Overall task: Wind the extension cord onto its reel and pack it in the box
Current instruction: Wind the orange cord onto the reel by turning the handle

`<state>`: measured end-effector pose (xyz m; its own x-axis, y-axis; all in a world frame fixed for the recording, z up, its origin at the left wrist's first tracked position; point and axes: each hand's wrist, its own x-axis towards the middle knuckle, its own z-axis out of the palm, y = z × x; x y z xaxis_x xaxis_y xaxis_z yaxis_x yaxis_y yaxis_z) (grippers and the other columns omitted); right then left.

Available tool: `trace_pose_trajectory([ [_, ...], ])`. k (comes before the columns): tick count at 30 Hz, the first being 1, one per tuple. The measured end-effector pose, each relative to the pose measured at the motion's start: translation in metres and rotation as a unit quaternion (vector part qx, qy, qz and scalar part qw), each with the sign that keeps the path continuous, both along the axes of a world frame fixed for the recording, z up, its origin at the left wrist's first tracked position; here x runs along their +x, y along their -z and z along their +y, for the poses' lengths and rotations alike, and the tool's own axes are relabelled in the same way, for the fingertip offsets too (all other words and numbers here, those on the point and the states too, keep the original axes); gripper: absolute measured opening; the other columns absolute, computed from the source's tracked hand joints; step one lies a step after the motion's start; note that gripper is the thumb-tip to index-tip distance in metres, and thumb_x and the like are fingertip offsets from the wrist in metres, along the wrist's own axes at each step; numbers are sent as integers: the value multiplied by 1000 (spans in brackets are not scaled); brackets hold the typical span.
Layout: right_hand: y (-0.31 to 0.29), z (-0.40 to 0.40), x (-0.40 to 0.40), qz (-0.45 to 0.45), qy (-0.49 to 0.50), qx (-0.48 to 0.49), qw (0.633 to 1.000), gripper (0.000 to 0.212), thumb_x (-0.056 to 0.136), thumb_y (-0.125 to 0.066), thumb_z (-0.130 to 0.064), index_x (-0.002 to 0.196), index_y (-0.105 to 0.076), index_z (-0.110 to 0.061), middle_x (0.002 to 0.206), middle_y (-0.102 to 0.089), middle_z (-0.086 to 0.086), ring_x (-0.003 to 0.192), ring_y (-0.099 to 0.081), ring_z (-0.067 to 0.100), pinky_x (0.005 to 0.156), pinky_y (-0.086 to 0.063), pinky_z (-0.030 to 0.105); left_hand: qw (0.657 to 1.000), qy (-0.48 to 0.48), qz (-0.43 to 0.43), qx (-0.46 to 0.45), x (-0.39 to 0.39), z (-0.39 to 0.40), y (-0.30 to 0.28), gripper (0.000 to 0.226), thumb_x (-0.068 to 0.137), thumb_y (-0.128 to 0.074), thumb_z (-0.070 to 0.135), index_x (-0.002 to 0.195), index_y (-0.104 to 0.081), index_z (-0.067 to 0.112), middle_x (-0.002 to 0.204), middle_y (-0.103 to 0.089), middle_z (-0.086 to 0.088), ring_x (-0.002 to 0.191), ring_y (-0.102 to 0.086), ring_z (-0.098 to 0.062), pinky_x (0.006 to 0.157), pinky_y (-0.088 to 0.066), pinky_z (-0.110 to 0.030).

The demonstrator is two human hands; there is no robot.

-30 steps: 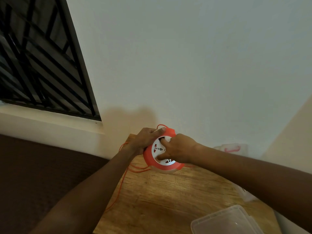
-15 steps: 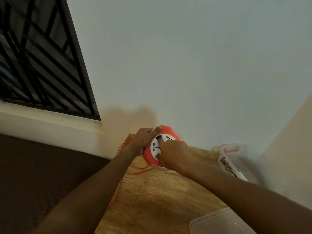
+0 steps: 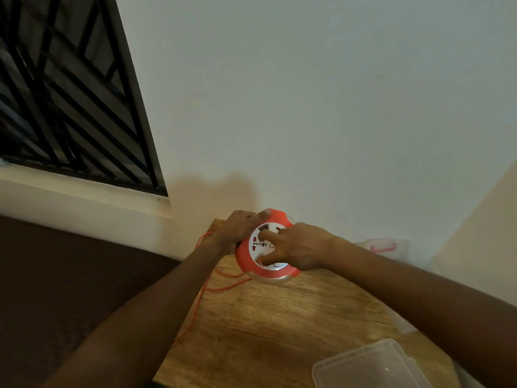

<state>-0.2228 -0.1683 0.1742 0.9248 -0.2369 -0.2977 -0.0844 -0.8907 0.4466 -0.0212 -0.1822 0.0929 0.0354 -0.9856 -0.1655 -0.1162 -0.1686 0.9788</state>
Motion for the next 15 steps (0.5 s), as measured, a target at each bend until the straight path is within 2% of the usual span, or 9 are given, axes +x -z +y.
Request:
trace_pose_trajectory([
  [4,-2,-4,6,33,22,-53,998,66,93,-63,-27,148,-29,-43,151,-27,15,107,-59,36,73,-55,39,1000,6,-7,-4,-2,-2,0,42,97,-63,51,100,-79,12,94,-83,-10,78,-80,-28,68,-64,-34],
  [5,-3,-3,8,51,32,-67,996,62,95,-60,-33,148,-29,-42,150,-29,15,109,-59,37,74,-53,40,1000,9,-9,-5,-2,-2,0,41,97,-64,51,99,-79,12,93,-83,-11,78,-79,-28,69,-64,-35],
  [7,-3,-3,13,73,52,-57,994,59,97,-50,-44,151,-31,-30,146,-42,16,115,-56,39,83,-50,42,1000,14,-15,-5,-2,-3,-1,39,97,-65,51,92,-79,15,90,-83,-9,77,-79,-28,69,-63,-35],
  [10,-5,3,21,62,62,-58,994,61,95,-58,-36,150,-35,-27,140,-50,13,118,-56,37,89,-54,42,999,25,-45,-10,-3,-4,-3,44,95,-66,55,91,-80,14,88,-83,-8,76,-80,-29,67,-64,-33],
  [11,-4,4,23,51,69,-52,995,58,94,-62,-32,147,-40,-27,136,-54,13,117,-57,37,88,-54,42,998,29,-56,-13,-4,-5,-3,45,94,-66,57,93,-80,14,88,-83,-7,77,-80,-29,66,-65,-32],
  [13,4,6,23,-34,140,4,990,52,92,-65,-31,140,-49,-19,125,-61,15,110,-62,38,81,-54,42,997,34,-63,-24,-3,-6,-4,46,95,-66,56,98,-81,13,90,-83,-7,80,-80,-30,69,-65,-34],
  [15,18,7,25,-107,181,-5,978,62,89,-67,-36,143,-44,-17,124,-64,11,102,-66,34,78,-56,42,998,22,-46,-33,-2,-6,-4,44,96,-66,54,104,-81,13,95,-83,-8,84,-80,-30,73,-66,-35],
])
